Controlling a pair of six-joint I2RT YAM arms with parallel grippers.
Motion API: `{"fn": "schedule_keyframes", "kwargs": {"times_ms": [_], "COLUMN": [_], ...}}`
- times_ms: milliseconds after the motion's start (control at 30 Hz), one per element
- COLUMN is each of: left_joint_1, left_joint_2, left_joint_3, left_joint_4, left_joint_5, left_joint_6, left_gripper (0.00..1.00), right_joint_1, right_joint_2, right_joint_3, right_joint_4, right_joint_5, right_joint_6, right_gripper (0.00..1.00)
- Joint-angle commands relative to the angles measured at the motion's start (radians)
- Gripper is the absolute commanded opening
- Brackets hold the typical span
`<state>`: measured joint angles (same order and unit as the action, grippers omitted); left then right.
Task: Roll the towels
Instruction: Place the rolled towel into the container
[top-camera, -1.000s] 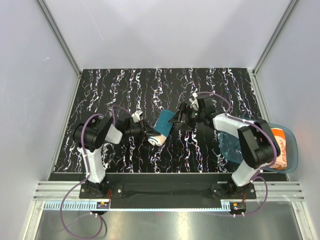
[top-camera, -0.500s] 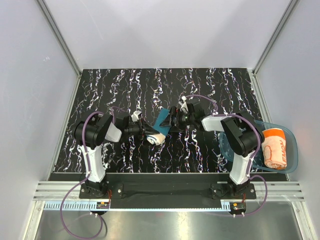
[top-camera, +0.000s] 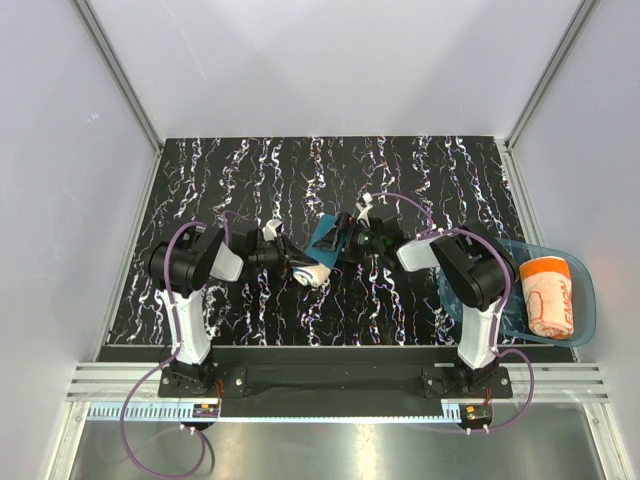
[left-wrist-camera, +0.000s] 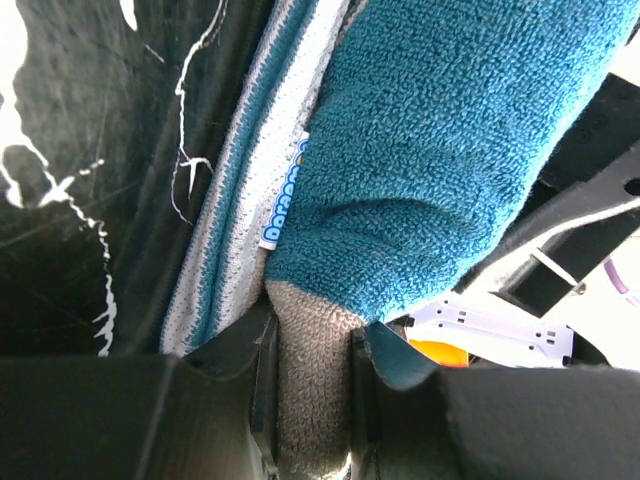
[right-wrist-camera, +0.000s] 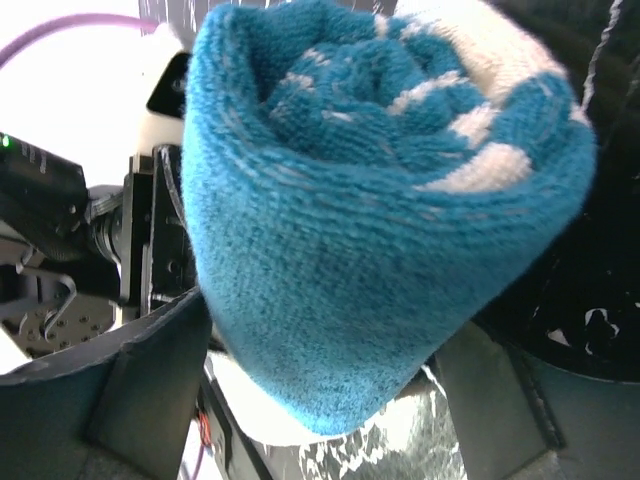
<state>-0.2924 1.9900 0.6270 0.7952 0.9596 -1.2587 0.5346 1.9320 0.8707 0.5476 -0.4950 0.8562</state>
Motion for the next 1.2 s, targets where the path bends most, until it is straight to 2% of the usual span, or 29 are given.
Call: {"fn": "schedule_keyframes", "kwargs": {"times_ms": [0,67,100,167,200,233,300,333,367,467,500,633,800,933,967,1033,1067,1167], "left_joint_1": [0.002,0.002,0.002,0.002,0.002,0.002,0.002,0.002,0.002,0.002,0.002,0.006,0.009,0.009,0.009,0.009,0.009,0.009], "left_joint_2": [0.041,0.044,0.047,0.049,0.052,0.052,0.044,0.035,0.023,-0.068,-0.124,-0.278,-0.486,-0.569,-0.577,-0.592,-0.594,-0.593], "left_joint_3": [-0.001,-0.001,-0.001,-0.001,-0.003,-0.006,-0.01,-0.012,-0.015,-0.004,0.003,0.045,0.147,0.16,0.157,0.142,0.134,0.117], "left_joint_4": [-0.085,-0.086,-0.082,-0.08,-0.07,-0.059,-0.041,-0.042,-0.044,-0.16,-0.263,-0.506,-0.902,-0.99,-0.998,-0.998,-0.987,-0.966], "left_joint_5": [-0.03,-0.028,-0.025,-0.024,-0.021,-0.021,-0.016,-0.015,-0.016,-0.031,-0.044,-0.067,-0.185,-0.216,-0.214,-0.211,-0.2,-0.171], "left_joint_6": [0.007,0.005,0.005,0.002,-0.005,-0.013,-0.024,-0.024,-0.022,0.06,0.093,0.269,0.51,0.632,0.643,0.663,0.665,0.659], "left_gripper": [0.0,0.0,0.0,0.0,0.0,0.01,0.15,0.23,0.39,0.56,0.64,0.71,0.74,0.74,0.74,0.73,0.73,0.72], "right_joint_1": [0.019,0.024,0.025,0.031,0.034,0.039,0.041,0.041,0.041,0.041,0.039,0.016,-0.064,-0.227,-0.266,-0.368,-0.399,-0.521], "right_joint_2": [0.047,0.067,0.071,0.09,0.094,0.097,0.094,0.09,0.066,-0.022,-0.048,-0.2,-0.433,-0.562,-0.583,-0.622,-0.637,-0.7], "right_joint_3": [-0.025,-0.016,-0.015,-0.013,-0.013,-0.012,-0.012,-0.009,-0.007,0.022,0.048,0.143,0.299,0.454,0.488,0.547,0.553,0.525], "right_joint_4": [0.118,0.147,0.158,0.196,0.207,0.218,0.236,0.235,0.213,0.091,0.048,-0.229,-0.72,-1.122,-1.278,-1.398,-1.469,-1.531], "right_joint_5": [0.139,0.136,0.136,0.13,0.125,0.121,0.115,0.11,0.107,0.11,0.116,0.115,0.108,0.134,0.145,0.164,0.168,0.216], "right_joint_6": [0.049,0.056,0.067,0.081,0.092,0.095,0.102,0.103,0.099,0.047,0.011,-0.106,-0.303,-0.472,-0.503,-0.589,-0.611,-0.666], "right_gripper": [0.86,0.76,0.61,0.46,0.36,0.3,0.25,0.22,0.22,0.2,0.2,0.19,0.15,0.1,0.08,0.01,0.0,0.0]}}
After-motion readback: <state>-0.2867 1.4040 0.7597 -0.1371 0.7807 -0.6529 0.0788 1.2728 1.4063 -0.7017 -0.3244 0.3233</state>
